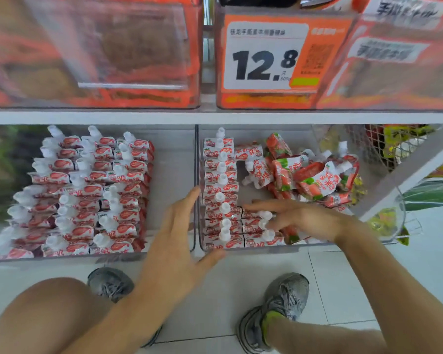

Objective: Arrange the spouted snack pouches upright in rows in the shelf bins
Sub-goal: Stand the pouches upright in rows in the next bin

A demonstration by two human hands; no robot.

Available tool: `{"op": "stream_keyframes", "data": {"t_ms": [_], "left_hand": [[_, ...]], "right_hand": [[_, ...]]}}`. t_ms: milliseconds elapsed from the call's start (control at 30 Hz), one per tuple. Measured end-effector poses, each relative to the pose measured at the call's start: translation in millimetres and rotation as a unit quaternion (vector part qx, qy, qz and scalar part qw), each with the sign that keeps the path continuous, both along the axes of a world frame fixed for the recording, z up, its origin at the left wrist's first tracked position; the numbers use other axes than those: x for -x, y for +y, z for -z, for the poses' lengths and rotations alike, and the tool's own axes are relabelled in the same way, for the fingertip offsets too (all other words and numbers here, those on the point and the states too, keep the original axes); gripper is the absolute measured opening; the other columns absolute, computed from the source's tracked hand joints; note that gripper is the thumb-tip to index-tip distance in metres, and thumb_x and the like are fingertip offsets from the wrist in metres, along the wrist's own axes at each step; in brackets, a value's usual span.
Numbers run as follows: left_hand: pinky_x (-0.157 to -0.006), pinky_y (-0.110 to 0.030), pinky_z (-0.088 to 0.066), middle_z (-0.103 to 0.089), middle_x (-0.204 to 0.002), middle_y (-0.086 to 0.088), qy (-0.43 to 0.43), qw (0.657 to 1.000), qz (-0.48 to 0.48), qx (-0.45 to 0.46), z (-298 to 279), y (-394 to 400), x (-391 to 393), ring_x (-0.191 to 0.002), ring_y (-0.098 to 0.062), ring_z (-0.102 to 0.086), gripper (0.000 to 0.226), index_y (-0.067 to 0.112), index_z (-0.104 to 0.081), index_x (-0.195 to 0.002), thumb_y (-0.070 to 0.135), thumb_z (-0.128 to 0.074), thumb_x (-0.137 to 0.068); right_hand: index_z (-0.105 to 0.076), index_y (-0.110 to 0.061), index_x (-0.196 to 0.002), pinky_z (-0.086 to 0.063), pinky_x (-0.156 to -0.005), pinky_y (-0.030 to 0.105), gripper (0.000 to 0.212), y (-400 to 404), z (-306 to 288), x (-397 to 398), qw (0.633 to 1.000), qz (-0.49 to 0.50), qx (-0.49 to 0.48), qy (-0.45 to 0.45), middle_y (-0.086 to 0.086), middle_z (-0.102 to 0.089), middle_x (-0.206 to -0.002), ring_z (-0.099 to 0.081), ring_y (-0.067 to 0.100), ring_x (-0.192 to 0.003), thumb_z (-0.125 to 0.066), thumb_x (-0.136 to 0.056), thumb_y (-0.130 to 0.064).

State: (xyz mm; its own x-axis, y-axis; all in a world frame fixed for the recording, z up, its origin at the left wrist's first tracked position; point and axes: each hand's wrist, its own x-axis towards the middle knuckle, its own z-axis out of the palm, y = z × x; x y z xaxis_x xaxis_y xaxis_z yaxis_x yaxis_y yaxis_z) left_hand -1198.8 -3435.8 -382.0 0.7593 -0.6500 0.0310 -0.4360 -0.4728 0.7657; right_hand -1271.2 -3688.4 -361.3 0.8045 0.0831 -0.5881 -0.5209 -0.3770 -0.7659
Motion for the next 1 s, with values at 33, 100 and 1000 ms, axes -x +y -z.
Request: {"op": "stream_keyframes", "data": {"t_ms": [33, 100, 1000], "left_hand": [[-0.083, 0.011, -0.025, -0.017, -0.13, 0.048, -0.002, 1.0, -0.001, 0.005, 1, 0, 0, -0.11, 0.035, -0.027, 0.105, 0.047, -0.017, -0.147, 0.048, -0.082, -0.064], [-0.081, 0.011, -0.026, -0.015, -0.128, 0.051, -0.004, 1.0, -0.002, 0.011, 3, 1, 1, -0.109, 0.036, -0.027, 0.107, 0.048, -0.016, -0.147, 0.043, -0.085, -0.065], [-0.083, -0.036, -0.048, -0.062, -0.099, 0.003, -0.137, 0.912, 0.324, -0.211, -22, -108, -22, -0.093, -0.011, -0.054, 0.057, 0.02, -0.067, -0.108, 0.067, -0.061, -0.077]], "right_hand": [[-0.054, -0.052, -0.131, -0.024, -0.111, 0.024, 0.05, 2, 1, 0, 1.0, 0.014, -0.005, -0.007, -0.031, -0.042, -0.141, -0.036, -0.006, -0.133, -0.059, -0.081, -0.056], [-0.056, -0.049, -0.126, -0.031, -0.107, 0.017, 0.039, 8, 8, 0, 0.996, 0.032, 0.064, -0.054, -0.033, -0.051, -0.129, -0.045, -0.016, -0.12, -0.057, -0.088, -0.061], [-0.072, -0.012, -0.102, -0.054, -0.078, 0.03, 0.039, -42, 20, 48, 0.895, 0.155, 0.397, -0.132, 0.001, -0.071, -0.093, -0.067, 0.019, -0.085, -0.086, -0.07, -0.03]]}}
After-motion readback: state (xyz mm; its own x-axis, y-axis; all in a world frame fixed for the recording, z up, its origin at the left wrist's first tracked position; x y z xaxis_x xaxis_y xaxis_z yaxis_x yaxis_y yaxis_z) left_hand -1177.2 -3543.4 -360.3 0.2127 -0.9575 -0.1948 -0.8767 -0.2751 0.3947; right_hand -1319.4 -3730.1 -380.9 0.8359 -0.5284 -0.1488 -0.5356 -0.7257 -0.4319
